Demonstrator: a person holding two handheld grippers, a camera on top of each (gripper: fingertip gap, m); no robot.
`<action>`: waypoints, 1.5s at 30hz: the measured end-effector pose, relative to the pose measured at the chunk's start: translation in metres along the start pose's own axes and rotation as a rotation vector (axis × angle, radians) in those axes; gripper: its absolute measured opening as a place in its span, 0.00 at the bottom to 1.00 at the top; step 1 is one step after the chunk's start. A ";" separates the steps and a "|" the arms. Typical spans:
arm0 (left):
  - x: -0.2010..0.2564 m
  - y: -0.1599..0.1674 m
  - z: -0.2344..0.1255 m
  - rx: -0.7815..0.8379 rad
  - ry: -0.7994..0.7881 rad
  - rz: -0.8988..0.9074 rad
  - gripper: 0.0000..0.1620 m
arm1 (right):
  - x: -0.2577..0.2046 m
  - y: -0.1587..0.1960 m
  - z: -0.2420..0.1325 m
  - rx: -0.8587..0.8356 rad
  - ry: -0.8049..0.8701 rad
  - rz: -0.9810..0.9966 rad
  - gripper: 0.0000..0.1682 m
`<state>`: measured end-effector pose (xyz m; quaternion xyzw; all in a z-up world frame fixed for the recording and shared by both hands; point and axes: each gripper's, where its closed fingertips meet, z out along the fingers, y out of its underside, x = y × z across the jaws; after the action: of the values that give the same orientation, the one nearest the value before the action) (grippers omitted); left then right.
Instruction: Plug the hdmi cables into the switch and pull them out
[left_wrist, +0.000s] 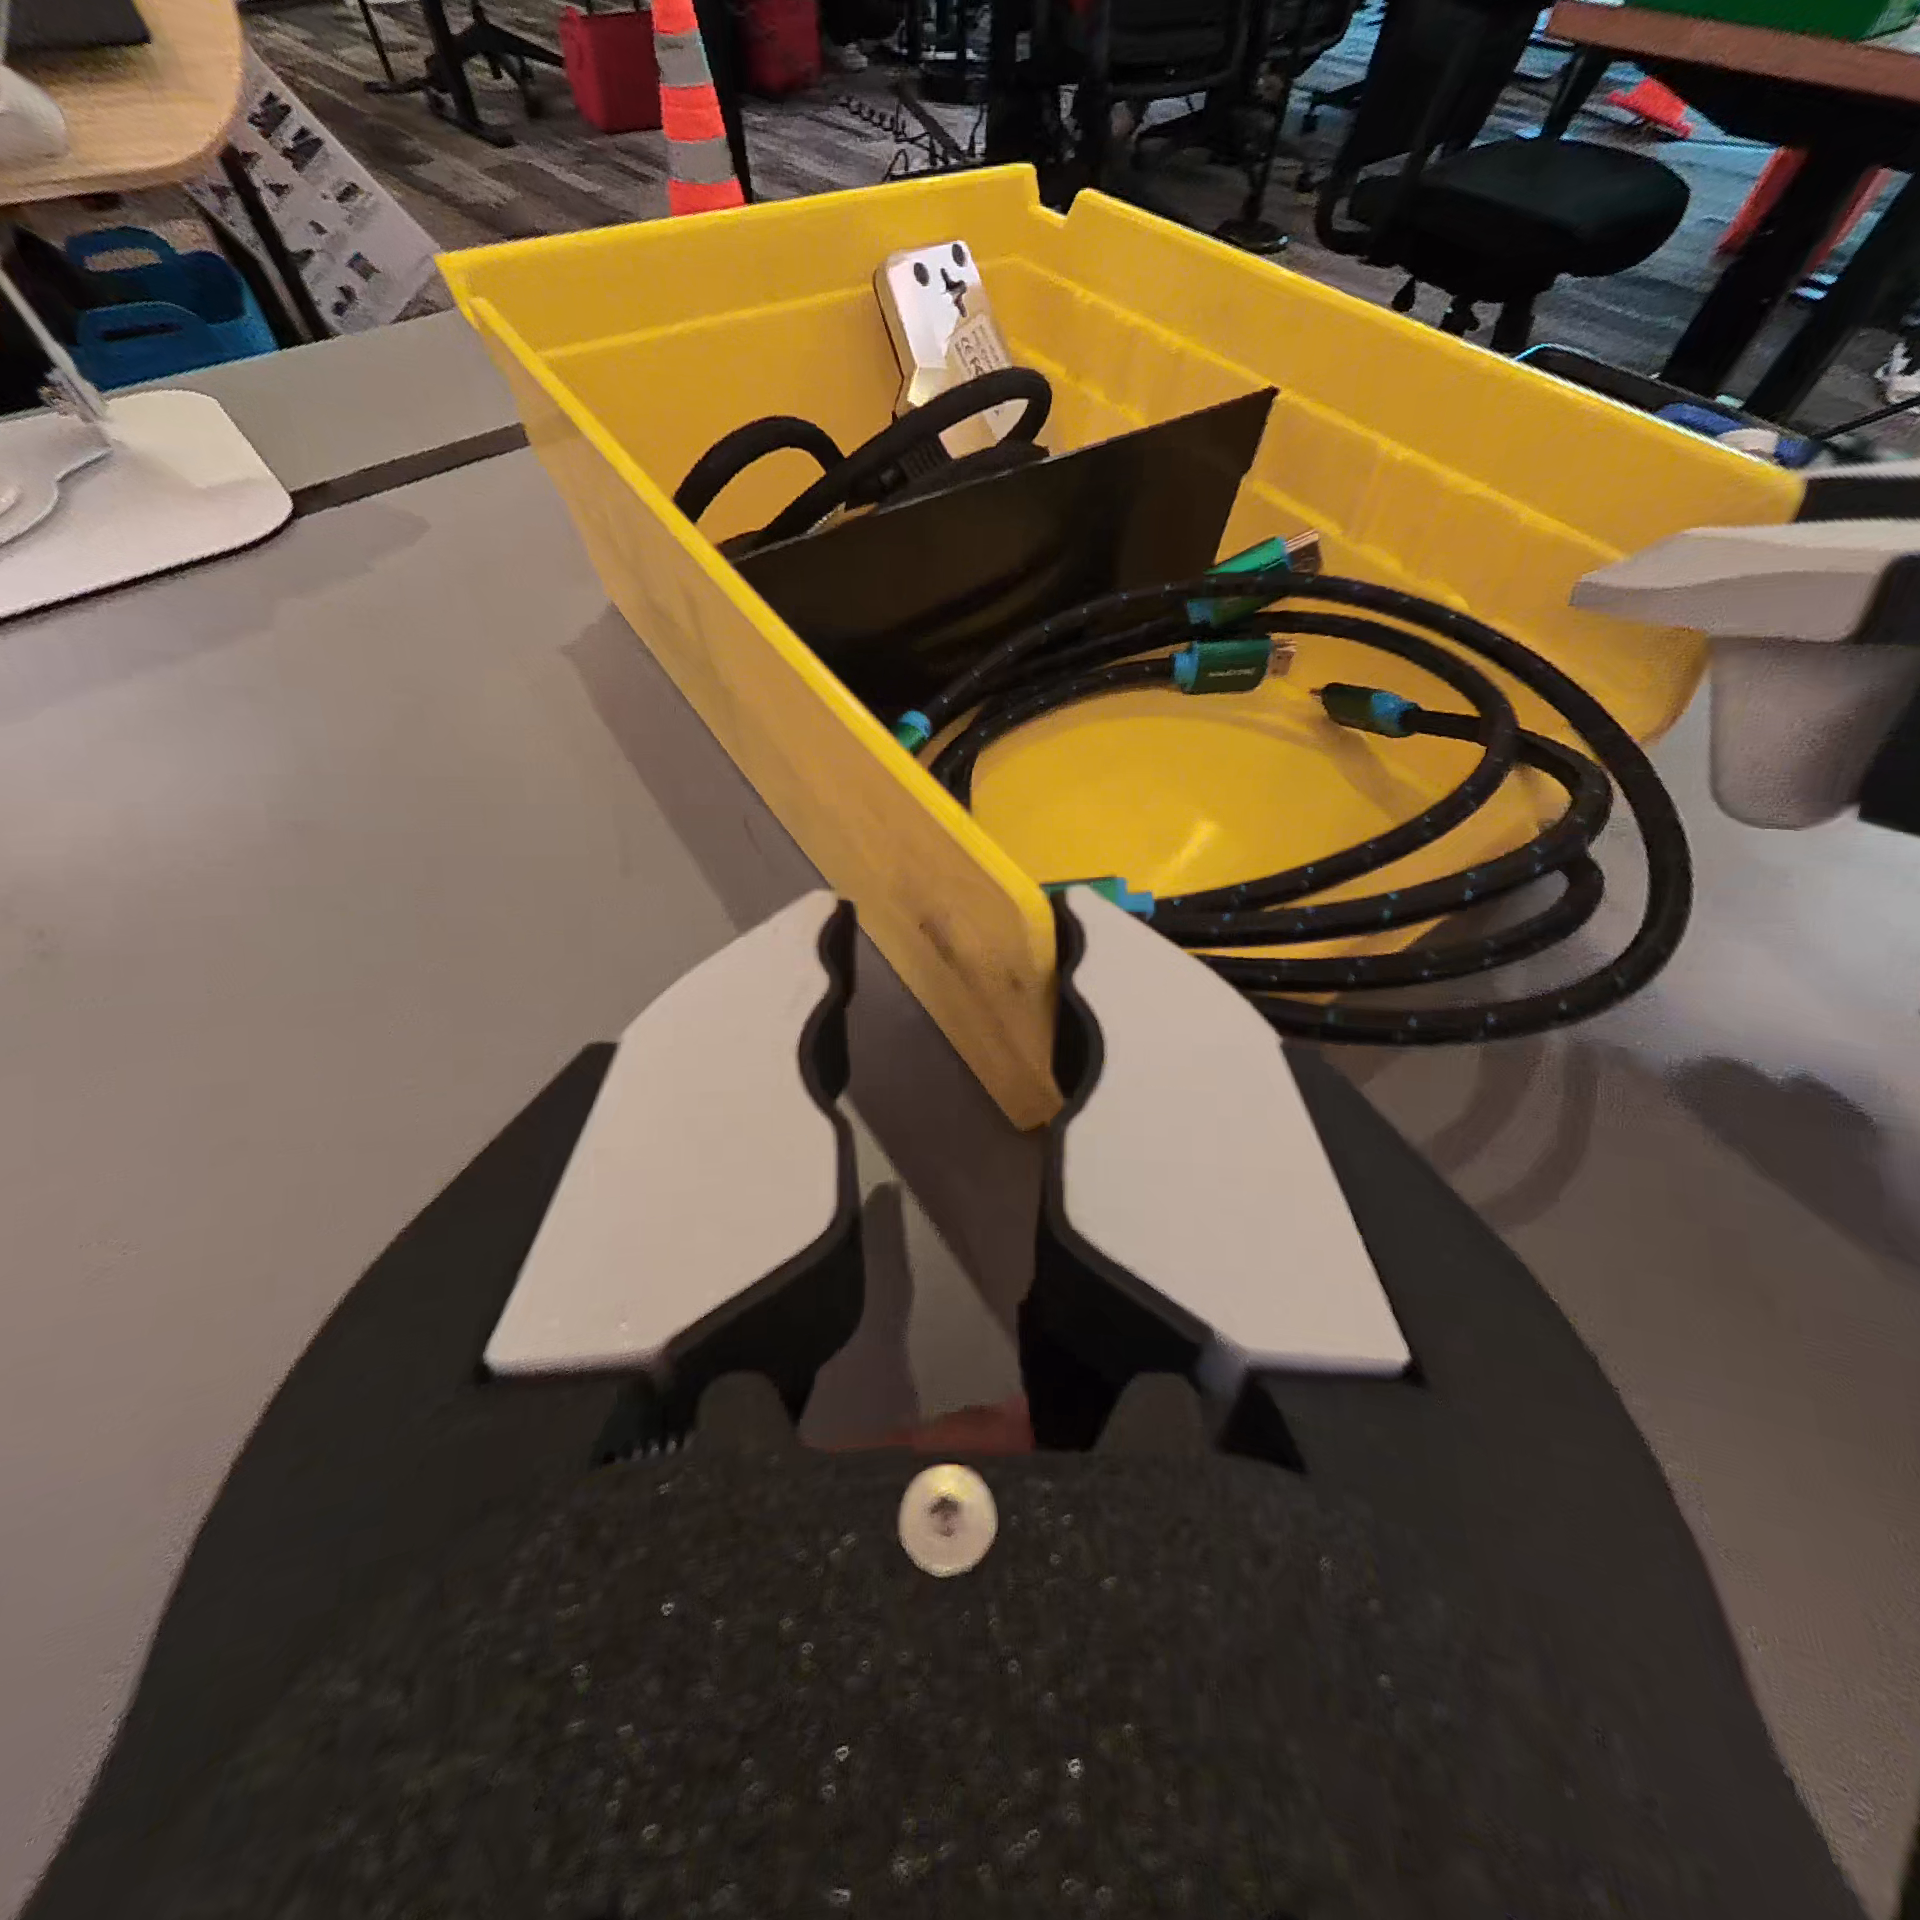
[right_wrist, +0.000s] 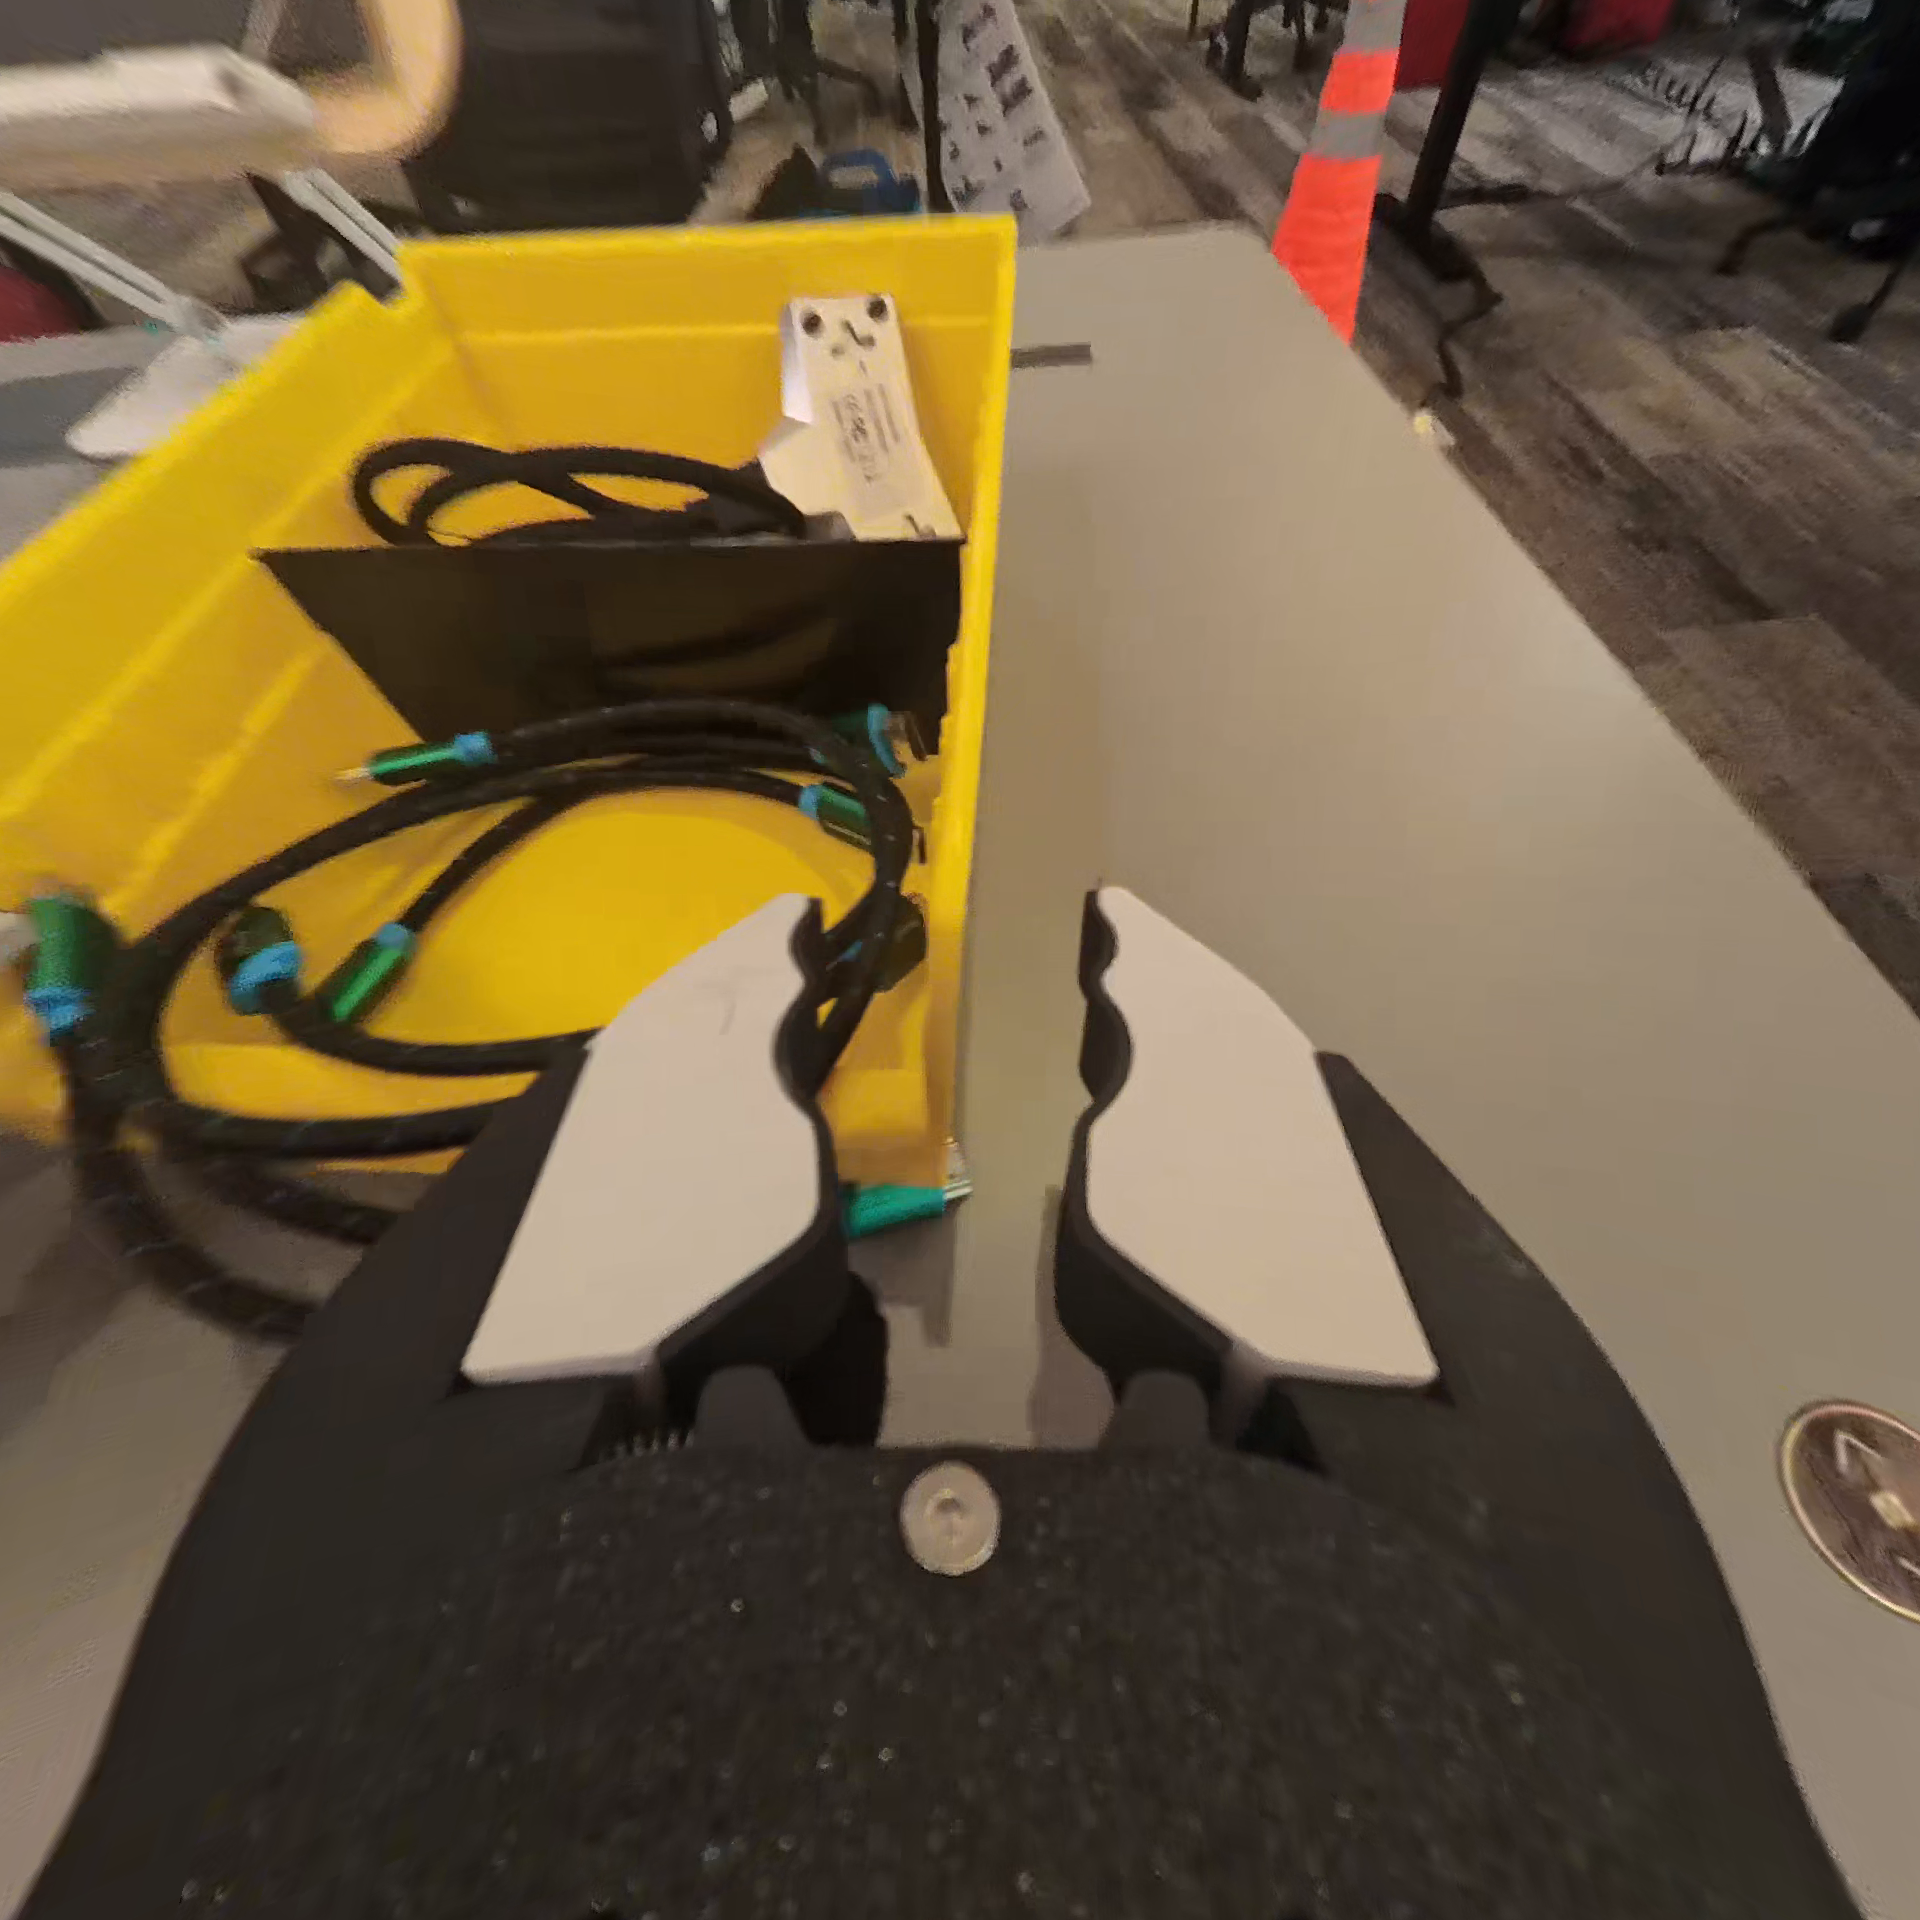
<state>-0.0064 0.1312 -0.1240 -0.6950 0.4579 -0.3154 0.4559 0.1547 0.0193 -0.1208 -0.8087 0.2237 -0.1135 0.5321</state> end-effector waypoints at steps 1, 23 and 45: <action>0.001 -0.001 0.002 -0.005 -0.003 0.005 0.16 | 0.006 0.006 0.010 -0.043 0.033 0.007 0.19; -0.192 0.013 -0.146 0.032 -0.574 -0.067 0.03 | -0.240 -0.049 0.042 0.053 -0.191 -0.106 0.02; -0.340 0.130 -0.362 -0.037 -0.761 -0.394 0.29 | -0.233 0.026 0.014 -0.055 -0.382 -0.347 0.36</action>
<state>-0.4907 0.2989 -0.1114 -0.8442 0.1212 -0.1092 0.5106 -0.0494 0.1348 -0.1372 -0.8559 -0.0201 -0.0420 0.5150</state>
